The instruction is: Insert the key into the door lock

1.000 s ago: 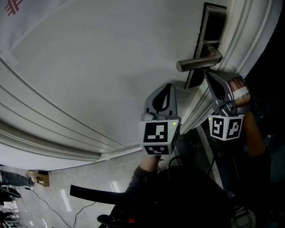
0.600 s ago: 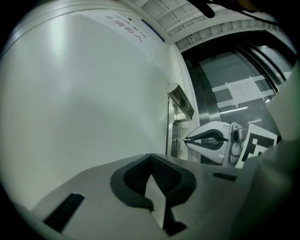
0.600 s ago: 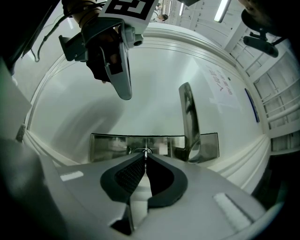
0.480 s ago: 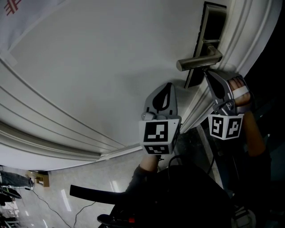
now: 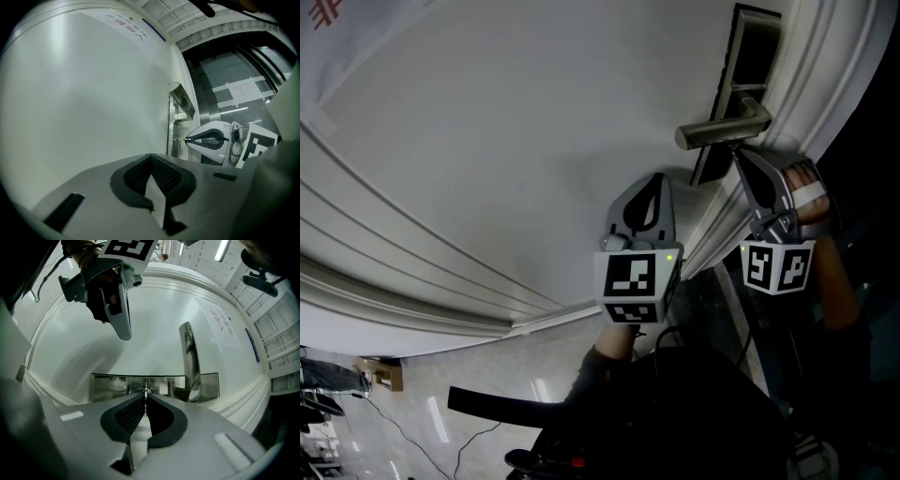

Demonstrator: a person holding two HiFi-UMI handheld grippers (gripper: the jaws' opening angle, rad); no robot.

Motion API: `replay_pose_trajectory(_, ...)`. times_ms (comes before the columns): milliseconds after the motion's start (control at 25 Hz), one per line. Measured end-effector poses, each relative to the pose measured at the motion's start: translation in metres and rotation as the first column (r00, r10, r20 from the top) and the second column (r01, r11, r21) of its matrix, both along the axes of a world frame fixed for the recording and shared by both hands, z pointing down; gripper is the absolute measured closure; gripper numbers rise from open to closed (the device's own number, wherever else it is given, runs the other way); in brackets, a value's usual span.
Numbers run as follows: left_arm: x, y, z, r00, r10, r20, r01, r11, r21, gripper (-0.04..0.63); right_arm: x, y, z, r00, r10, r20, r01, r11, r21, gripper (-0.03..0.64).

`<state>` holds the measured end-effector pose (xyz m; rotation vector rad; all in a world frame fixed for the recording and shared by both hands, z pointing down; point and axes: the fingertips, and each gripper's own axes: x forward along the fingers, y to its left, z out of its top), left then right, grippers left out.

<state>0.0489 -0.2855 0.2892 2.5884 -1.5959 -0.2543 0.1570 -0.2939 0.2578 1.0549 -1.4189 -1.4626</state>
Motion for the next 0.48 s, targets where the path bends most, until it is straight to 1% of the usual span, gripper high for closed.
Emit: replay_pose_trajectory(480, 0.0006, 0.0005, -0.0016, 1.000, 0.003, -0.013, -0.003, 1.000, -0.001, 0.595, 0.0004, 0.0000, -0.0003, 1.000, 0.002, -0.001, -0.002, 1.000, -0.003, 0.604)
